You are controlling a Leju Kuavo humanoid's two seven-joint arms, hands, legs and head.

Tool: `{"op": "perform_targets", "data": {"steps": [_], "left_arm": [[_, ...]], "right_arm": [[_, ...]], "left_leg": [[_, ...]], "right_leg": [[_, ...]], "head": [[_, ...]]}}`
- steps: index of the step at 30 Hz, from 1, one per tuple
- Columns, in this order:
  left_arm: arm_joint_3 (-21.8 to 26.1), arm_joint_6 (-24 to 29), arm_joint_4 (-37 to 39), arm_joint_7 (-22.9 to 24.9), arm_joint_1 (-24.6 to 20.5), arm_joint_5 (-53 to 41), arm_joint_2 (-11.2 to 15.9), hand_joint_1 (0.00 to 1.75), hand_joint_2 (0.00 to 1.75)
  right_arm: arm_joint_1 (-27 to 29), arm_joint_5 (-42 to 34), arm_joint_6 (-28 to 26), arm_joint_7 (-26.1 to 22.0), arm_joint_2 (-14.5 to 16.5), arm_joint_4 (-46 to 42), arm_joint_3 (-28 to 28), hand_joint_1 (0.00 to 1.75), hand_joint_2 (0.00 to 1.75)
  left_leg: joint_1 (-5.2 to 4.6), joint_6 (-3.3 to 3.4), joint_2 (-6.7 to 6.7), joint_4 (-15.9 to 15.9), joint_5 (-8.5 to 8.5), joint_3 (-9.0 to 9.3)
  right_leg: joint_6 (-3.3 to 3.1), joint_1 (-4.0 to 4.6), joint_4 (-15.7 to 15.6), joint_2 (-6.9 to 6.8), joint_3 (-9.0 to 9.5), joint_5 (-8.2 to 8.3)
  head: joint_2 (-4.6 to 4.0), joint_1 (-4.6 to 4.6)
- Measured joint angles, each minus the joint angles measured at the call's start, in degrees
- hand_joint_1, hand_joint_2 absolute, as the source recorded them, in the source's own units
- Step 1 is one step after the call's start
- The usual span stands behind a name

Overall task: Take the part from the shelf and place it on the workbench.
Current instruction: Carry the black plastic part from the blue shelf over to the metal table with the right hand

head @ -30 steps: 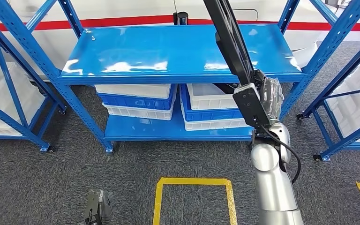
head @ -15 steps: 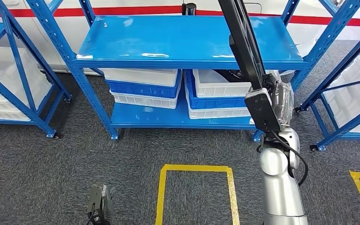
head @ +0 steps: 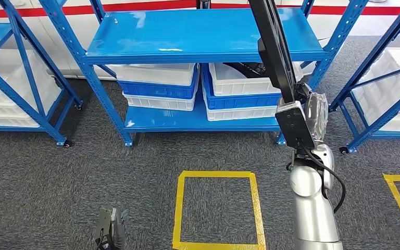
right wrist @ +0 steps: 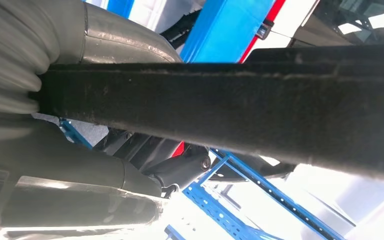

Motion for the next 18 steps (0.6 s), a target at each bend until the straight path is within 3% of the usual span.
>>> {"op": "perform_targets", "data": {"steps": [2, 3, 5, 6, 7, 9, 10, 11, 12, 13, 14, 16, 17, 18], "left_arm": [[-0.01, -0.08, -0.08, -0.05, -0.21, 0.07, 0.09, 0.00, 0.00], [-0.01, -0.10, -0.10, -0.08, -0.23, 0.13, 0.13, 0.00, 0.00], [0.01, -0.17, -0.11, -0.15, -0.20, 0.24, 0.13, 0.00, 0.00], [0.02, -0.21, -0.11, -0.18, -0.17, 0.28, 0.13, 0.00, 0.00], [0.02, -0.25, -0.11, -0.23, -0.16, 0.31, 0.12, 0.00, 0.00], [0.02, -0.28, -0.11, -0.31, -0.13, 0.32, 0.14, 0.00, 0.00], [0.02, -0.29, -0.12, -0.34, -0.08, 0.33, 0.14, 0.00, 0.00], [0.02, -0.29, -0.12, -0.38, -0.02, 0.33, 0.15, 0.00, 0.00], [0.02, -0.29, -0.12, -0.40, 0.03, 0.33, 0.15, 0.00, 0.00], [0.02, -0.29, -0.12, -0.41, 0.07, 0.33, 0.15, 0.00, 0.00], [0.02, -0.30, -0.12, -0.42, 0.09, 0.33, 0.16, 0.00, 0.00], [0.01, -0.31, -0.12, -0.46, 0.08, 0.33, 0.17, 0.00, 0.00], [0.01, -0.31, -0.13, -0.50, 0.08, 0.33, 0.19, 0.00, 0.00], [0.01, -0.31, -0.13, -0.53, 0.11, 0.35, 0.21, 0.00, 0.00]], "right_arm": [[0.10, -0.26, -0.06, -0.23, -0.01, -0.54, -0.14, 1.75, 1.75], [0.20, -0.46, -0.09, -0.42, -0.02, -0.71, -0.19, 1.75, 1.75], [0.60, -1.06, -0.21, -0.97, -0.15, -0.85, -0.39, 1.75, 1.75], [0.85, -1.38, -0.30, -1.25, -0.28, -0.88, -0.51, 1.75, 1.75], [1.11, -1.68, -0.40, -1.52, -0.45, -0.95, -0.65, 1.75, 1.75], [1.59, -2.07, -0.53, -1.91, -0.77, -1.14, -0.85, 1.75, 1.75], [1.86, -2.19, -0.57, -2.02, -0.92, -1.21, -0.94, 1.75, 1.75], [2.11, -2.26, -0.58, -2.09, -1.05, -1.26, -1.02, 1.75, 1.75], [2.34, -2.29, -0.60, -2.11, -1.16, -1.32, -1.10, 1.75, 1.75], [2.49, -2.30, -0.60, -2.11, -1.24, -1.42, -1.15, 1.75, 1.75], [2.58, -2.30, -0.60, -2.11, -1.28, -1.58, -1.20, 1.75, 1.75], [2.55, -2.30, -0.62, -2.14, -1.29, -2.09, -1.23, 1.75, 1.75], [2.54, -2.31, -0.65, -2.16, -1.30, -2.31, -1.23, 1.75, 1.75], [2.55, -2.31, -0.67, -2.18, -1.31, -2.47, -1.25, 1.75, 1.75]], "left_leg": [[-0.34, 0.66, -0.19, -6.64, -1.65, 4.35], [-0.60, 0.99, -0.20, -8.05, -1.98, 5.03], [-0.62, 1.83, -0.02, -8.86, -0.89, 4.54], [-0.55, 2.26, 0.12, -9.09, -0.08, 3.96], [-0.45, 2.61, 0.25, -9.28, 0.77, 3.18], [-0.63, 3.04, 0.35, -9.15, 2.20, 1.30], [-0.74, 3.13, 0.37, -9.11, 2.92, 0.38], [-0.82, 3.14, 0.39, -9.07, 3.62, -0.52], [-0.90, 3.09, 0.40, -9.03, 4.35, -1.42], [-0.93, 2.97, 0.40, -9.00, 5.00, -2.21], [-0.96, 2.80, 0.37, -8.95, 5.67, -2.93], [-1.21, 2.33, 0.26, -8.66, 6.83, -4.02], [-1.30, 2.08, 0.23, -8.55, 7.43, -4.40], [-1.33, 1.76, 0.23, -8.48, 8.01, -4.74]], "right_leg": [[0.81, -0.06, -0.06, -0.12, -0.46, 0.94], [1.32, -0.10, -0.27, -0.18, -0.52, 1.50], [1.98, -0.14, -0.20, -0.17, -1.01, 1.66], [1.92, -0.07, 0.83, -0.11, -1.69, 0.44], [1.60, 0.02, 3.19, -0.05, -2.70, -1.80], [0.98, 0.03, 10.70, 0.01, -4.96, -7.03], [1.08, 0.03, 14.52, 0.01, -5.67, -8.56], [1.49, 0.04, 16.98, 0.01, -5.70, -8.74], [2.09, 0.04, 17.71, 0.02, -4.88, -7.92], [2.62, 0.04, 16.14, 0.02, -3.03, -6.48], [2.92, 0.03, 12.66, 0.01, -0.13, -5.31], [2.55, 0.17, 3.17, 0.06, 6.54, -5.54], [2.15, 0.26, -0.14, 0.10, 8.51, -6.23], [1.68, 0.43, -1.83, 0.15, 9.22, -6.71]], "head": [[0.00, 0.02], [0.00, 0.05], [0.00, 0.11], [0.00, 0.26], [0.00, 0.44], [0.00, 0.75], [0.00, 0.81], [0.00, 0.85], [0.00, 0.89], [0.00, 0.91], [0.00, 0.92], [0.00, 0.89], [0.00, 0.77], [0.00, 0.66]]}}
